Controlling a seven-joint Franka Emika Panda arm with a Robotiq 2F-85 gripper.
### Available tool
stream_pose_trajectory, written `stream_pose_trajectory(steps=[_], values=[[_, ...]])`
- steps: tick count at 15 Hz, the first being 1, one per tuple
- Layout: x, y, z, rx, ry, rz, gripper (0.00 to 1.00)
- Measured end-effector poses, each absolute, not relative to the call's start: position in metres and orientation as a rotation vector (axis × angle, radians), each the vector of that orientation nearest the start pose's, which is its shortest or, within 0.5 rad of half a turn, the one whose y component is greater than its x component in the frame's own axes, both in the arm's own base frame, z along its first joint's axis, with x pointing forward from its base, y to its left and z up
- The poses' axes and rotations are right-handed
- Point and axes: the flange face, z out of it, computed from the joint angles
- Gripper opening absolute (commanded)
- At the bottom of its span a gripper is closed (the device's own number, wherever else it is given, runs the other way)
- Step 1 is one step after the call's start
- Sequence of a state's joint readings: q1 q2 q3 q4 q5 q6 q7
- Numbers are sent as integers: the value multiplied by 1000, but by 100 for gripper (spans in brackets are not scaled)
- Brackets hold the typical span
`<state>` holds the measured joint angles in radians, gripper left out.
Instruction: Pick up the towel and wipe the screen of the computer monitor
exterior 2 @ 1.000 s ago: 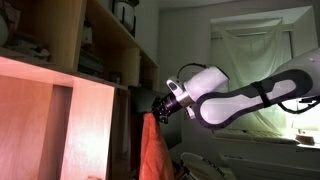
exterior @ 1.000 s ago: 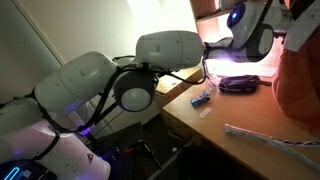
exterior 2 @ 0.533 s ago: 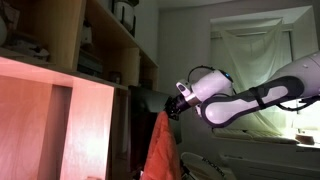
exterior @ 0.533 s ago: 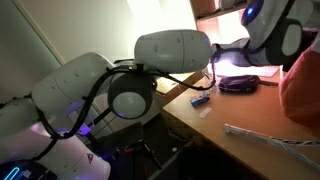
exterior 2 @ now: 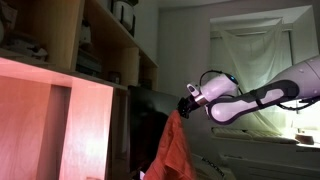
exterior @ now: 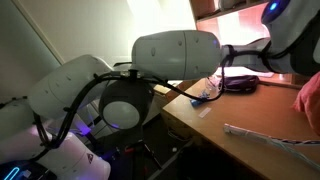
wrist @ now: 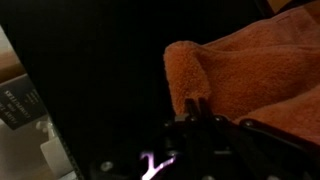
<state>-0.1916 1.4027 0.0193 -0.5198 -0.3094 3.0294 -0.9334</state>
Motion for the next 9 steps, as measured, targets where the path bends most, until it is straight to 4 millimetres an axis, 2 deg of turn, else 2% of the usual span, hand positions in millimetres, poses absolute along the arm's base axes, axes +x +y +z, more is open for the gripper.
stream_pose_trajectory(steps=[2, 4, 6, 9], values=[[837, -139, 278, 1944, 1046, 1040, 4], [838, -134, 278, 1960, 1036, 1061, 4], [840, -120, 279, 1967, 1045, 1085, 4], [844, -87, 275, 1949, 1105, 1100, 4]])
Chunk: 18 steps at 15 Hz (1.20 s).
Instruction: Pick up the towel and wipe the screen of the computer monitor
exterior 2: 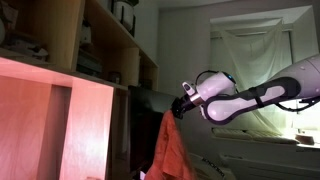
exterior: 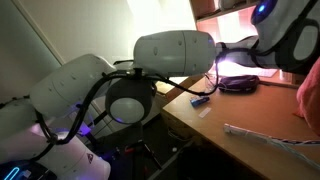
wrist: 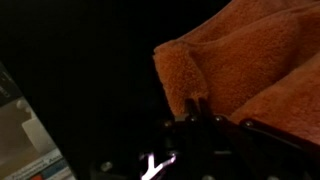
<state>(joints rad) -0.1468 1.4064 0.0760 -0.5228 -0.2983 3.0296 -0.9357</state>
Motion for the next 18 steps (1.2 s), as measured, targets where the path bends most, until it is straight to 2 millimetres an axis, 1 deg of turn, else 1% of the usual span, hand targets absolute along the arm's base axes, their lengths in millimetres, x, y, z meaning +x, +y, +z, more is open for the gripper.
stream_pose_trajectory(steps=[3, 5, 6, 10, 13, 16, 18], values=[[845, -51, 257, 1919, 1213, 1080, 4], [845, -33, 241, 1897, 1284, 1049, 4], [844, -27, 232, 1888, 1315, 1032, 4], [839, -16, 200, 1852, 1440, 956, 4], [832, 2, 174, 1813, 1600, 940, 4], [823, 21, 164, 1746, 1759, 961, 4], [818, 25, 165, 1704, 1834, 984, 4]])
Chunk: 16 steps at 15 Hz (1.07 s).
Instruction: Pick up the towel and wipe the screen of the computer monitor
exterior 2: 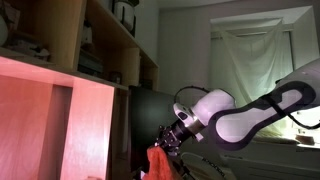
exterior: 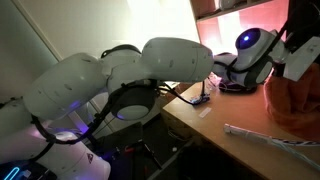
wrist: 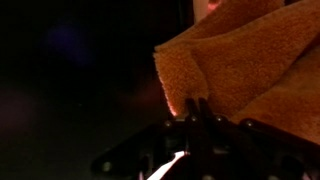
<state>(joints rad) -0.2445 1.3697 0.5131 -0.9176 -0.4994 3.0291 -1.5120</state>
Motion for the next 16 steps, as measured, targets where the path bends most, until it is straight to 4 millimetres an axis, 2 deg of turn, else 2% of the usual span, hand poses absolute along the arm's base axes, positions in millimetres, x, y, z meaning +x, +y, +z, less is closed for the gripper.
stream_pose_trajectory(steps=[7, 8, 9, 13, 16], values=[[786, -2, 176, 1615, 1934, 1037, 4], [779, -7, 176, 1597, 1938, 1046, 15], [771, -11, 174, 1581, 1943, 1053, 32], [735, -26, 163, 1564, 1967, 1062, 61], [718, -32, 161, 1593, 1971, 1053, 84]])
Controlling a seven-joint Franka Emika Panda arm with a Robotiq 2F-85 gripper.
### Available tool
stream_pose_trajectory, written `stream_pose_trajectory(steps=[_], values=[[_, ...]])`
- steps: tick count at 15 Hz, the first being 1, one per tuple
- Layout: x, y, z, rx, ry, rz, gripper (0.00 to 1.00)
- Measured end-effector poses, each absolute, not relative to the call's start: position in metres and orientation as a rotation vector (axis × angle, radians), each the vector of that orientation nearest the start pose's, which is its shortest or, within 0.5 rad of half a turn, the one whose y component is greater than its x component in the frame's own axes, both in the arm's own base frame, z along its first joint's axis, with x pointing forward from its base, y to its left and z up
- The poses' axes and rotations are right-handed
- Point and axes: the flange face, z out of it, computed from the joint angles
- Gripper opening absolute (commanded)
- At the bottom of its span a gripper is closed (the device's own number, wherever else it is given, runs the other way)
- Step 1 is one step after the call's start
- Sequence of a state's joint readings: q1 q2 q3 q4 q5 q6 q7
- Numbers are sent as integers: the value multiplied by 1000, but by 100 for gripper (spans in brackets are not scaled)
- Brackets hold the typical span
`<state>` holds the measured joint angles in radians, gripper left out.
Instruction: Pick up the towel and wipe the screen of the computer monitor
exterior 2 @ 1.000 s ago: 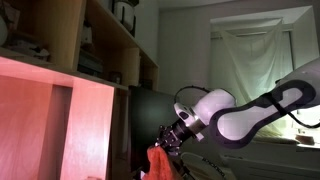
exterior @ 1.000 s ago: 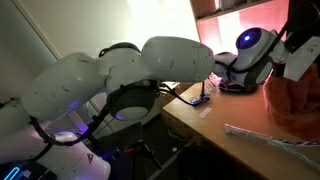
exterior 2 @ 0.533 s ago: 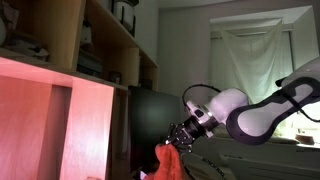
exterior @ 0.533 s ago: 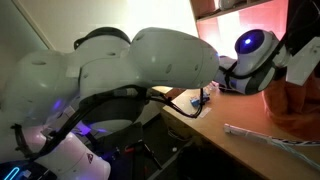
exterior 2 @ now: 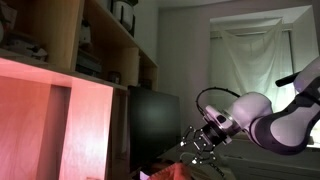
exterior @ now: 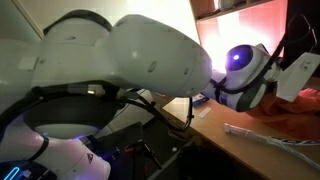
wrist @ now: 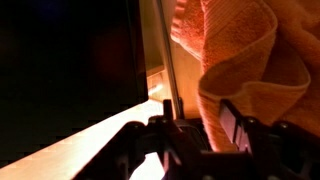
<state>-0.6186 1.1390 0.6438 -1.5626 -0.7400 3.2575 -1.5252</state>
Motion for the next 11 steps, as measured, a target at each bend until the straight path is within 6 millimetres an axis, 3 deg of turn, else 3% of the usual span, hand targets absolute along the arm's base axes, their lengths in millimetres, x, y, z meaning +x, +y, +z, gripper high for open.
stream_pose_trajectory(steps=[2, 4, 8, 11], values=[[714, -32, 165, 1610, 1970, 1052, 99], [713, -35, 173, 1628, 1922, 1085, 100], [720, -55, 201, 1703, 1654, 1206, 100], [724, -54, 214, 1712, 1629, 1210, 100]])
